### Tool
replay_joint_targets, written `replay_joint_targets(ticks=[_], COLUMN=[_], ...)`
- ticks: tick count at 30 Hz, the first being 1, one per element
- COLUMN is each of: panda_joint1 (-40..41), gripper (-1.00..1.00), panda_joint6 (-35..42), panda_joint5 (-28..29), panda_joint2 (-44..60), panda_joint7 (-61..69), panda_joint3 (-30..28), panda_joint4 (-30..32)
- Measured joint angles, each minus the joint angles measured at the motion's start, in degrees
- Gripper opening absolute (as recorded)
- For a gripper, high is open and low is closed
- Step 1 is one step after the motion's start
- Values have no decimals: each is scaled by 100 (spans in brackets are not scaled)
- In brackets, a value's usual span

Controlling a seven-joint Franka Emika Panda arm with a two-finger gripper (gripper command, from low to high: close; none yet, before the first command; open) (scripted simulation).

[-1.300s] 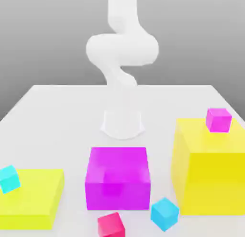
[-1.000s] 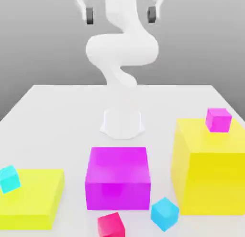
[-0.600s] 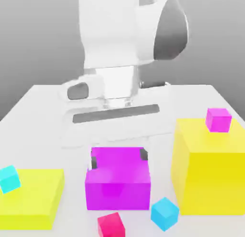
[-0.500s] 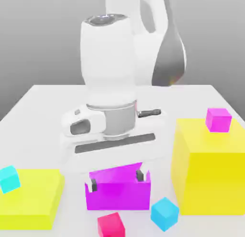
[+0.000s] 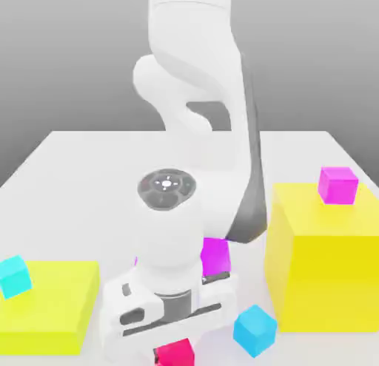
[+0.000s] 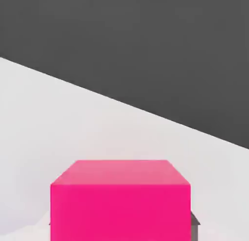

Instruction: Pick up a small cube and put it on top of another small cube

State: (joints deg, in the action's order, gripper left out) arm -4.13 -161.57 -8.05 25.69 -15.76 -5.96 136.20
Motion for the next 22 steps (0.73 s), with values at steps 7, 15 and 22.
replay_joint_targets(ticks=[7,15,22], panda_joint1=[194,1875,1957], gripper=[-100,-100,100], panda_joint6=[1014,1963,1376], panda_joint5=[343,581,122], panda_joint2=[-1226,-2241,-1663], panda_joint7=[-117,226,602], panda_joint3=[-558,-1774,-1668], panda_joint4=[197,266,345])
